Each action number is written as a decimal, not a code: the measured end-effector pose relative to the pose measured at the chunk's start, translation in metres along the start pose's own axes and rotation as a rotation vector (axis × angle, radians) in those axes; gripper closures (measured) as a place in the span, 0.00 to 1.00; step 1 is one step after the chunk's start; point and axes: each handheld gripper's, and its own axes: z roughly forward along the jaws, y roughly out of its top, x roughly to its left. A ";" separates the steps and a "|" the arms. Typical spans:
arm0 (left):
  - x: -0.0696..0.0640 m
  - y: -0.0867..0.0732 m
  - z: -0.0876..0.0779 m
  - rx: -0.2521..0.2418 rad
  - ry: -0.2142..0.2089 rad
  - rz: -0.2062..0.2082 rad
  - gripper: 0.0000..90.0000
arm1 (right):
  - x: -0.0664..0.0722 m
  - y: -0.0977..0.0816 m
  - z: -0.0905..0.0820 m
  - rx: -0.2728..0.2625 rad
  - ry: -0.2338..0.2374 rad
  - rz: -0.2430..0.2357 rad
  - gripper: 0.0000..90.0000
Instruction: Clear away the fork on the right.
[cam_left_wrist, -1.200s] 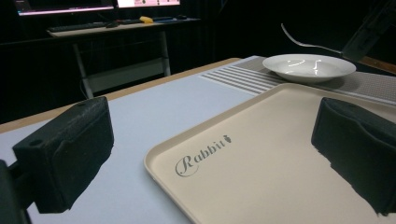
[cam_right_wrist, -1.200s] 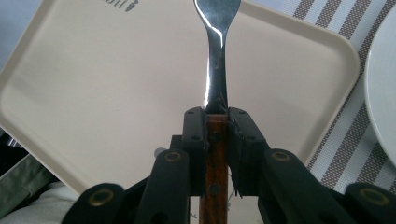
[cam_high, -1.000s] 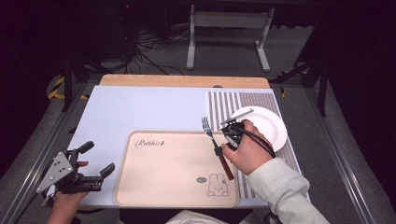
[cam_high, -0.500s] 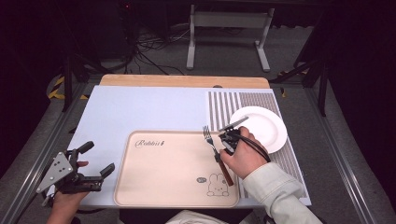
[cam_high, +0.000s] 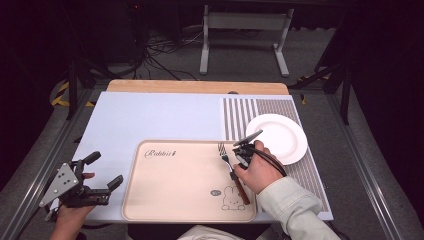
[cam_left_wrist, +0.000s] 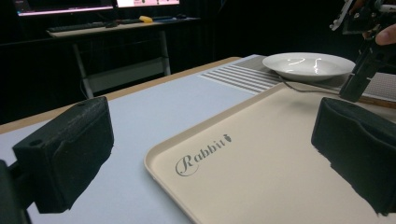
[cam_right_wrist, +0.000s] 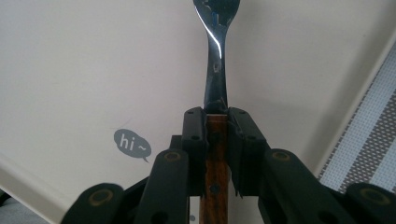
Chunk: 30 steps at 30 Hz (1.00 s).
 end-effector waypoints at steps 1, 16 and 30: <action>0.000 0.000 0.000 0.000 0.000 0.000 0.00 | 0.000 0.000 0.002 0.003 -0.001 0.003 0.87; 0.000 0.000 0.000 0.003 -0.001 0.003 0.00 | -0.001 -0.002 0.010 0.060 0.001 0.044 0.87; 0.000 0.000 0.000 0.002 -0.001 0.002 0.00 | -0.003 -0.003 0.016 0.082 -0.012 0.048 0.87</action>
